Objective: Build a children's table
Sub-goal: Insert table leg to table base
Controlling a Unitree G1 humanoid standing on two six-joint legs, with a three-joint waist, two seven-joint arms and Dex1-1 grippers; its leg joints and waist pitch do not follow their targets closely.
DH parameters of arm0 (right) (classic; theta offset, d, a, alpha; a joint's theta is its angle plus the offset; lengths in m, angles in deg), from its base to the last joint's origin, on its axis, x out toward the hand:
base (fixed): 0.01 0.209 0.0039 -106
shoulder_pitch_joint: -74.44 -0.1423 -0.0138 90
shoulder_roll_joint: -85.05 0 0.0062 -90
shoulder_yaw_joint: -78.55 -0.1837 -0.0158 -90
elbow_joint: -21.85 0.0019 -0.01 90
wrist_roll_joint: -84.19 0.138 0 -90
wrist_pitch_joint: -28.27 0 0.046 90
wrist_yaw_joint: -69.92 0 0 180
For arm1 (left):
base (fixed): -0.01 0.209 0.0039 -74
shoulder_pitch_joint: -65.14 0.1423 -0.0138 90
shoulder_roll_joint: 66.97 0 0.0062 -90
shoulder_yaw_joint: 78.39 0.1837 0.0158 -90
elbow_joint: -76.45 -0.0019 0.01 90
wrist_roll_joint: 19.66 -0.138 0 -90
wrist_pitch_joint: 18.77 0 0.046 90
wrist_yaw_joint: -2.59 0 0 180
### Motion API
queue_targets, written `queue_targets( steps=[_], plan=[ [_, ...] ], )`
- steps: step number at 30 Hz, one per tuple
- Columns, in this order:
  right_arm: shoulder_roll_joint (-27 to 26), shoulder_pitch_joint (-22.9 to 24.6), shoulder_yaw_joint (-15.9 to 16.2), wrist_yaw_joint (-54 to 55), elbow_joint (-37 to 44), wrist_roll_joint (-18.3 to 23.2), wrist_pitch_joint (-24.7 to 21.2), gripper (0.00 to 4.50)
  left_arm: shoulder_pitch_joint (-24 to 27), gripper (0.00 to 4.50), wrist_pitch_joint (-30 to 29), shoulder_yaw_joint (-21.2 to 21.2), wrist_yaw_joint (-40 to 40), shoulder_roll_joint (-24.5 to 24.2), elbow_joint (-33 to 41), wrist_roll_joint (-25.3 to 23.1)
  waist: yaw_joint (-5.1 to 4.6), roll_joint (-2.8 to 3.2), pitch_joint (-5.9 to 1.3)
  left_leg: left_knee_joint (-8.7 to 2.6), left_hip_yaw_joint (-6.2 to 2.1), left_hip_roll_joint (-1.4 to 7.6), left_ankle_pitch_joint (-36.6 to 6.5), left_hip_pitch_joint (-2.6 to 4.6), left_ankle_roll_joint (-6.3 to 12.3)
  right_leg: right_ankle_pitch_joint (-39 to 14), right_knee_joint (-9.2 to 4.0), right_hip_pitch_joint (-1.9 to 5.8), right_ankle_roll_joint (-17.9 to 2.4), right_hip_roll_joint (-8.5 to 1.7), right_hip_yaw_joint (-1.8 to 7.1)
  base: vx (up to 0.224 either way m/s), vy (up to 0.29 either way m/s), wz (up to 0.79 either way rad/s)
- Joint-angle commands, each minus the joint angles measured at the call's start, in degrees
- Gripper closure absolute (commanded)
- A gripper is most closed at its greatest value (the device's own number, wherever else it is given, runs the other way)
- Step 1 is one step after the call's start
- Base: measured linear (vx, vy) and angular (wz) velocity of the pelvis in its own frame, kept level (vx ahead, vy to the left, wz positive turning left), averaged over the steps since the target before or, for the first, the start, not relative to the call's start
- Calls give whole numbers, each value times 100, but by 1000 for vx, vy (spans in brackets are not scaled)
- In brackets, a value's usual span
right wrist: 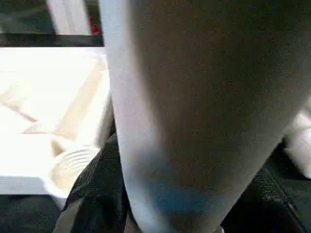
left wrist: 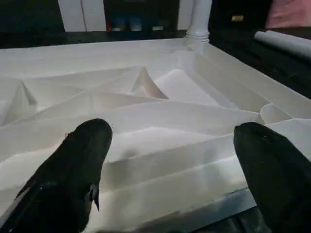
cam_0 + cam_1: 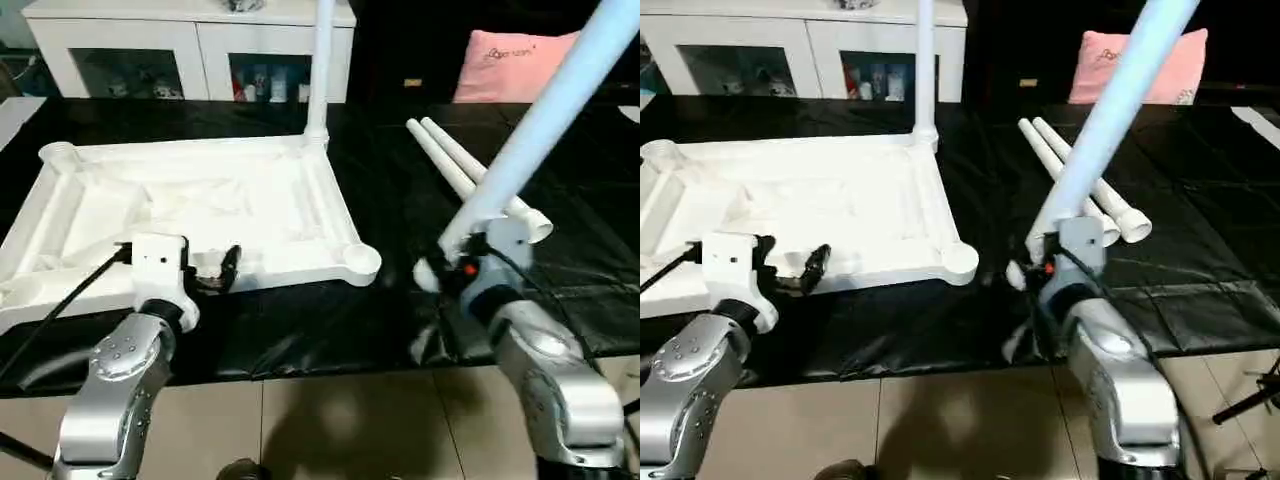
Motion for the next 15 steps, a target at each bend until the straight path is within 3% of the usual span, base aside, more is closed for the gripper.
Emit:
queue_targets(
  steps=[1, 5, 8, 14, 15],
  plan=[
    [14, -138, -155, -52, 121, 99, 69, 256, -59, 0, -61, 3, -48, 18, 204, -48, -38, -12, -331, -518, -196, 271, -2255, 209, -379, -1980, -509, 73, -372, -243, 225, 0, 0, 0],
    [61, -339, -87, -96, 24, 173, -38, 256, -236, 0, -85, 2, -95, 22, 164, -76, -57, -46, -330, -503, -187, 270, -2149, 206, -328, -2102, -515, 69, -337, -243, 223, 0, 0, 0],
    [-33, -410, -118, 71, -156, 130, -124, 256, -269, 0, 20, -34, -179, 58, 17, -125, -82, -9, -322, -506, -199, 266, -2150, 206, -358, -2147, -520, 54, -329, -240, 223, 0, 0, 0],
    [-114, -396, -163, 121, -236, 193, -138, 256, -262, 0, -11, 74, -94, -15, -5, -187, -115, -16, -357, -496, -193, 265, -1988, 193, -341, -1797, -487, 84, -391, -232, 225, 0, 0, 0],
    [-5, -335, -33, 147, -233, 4, -182, 256, -321, 0, -83, 39, -80, 23, -13, -110, -121, -12, -358, -497, -190, 264, -1896, 182, -321, -1636, -466, 96, -435, -224, 223, 0, 0, 0]
  ],
)
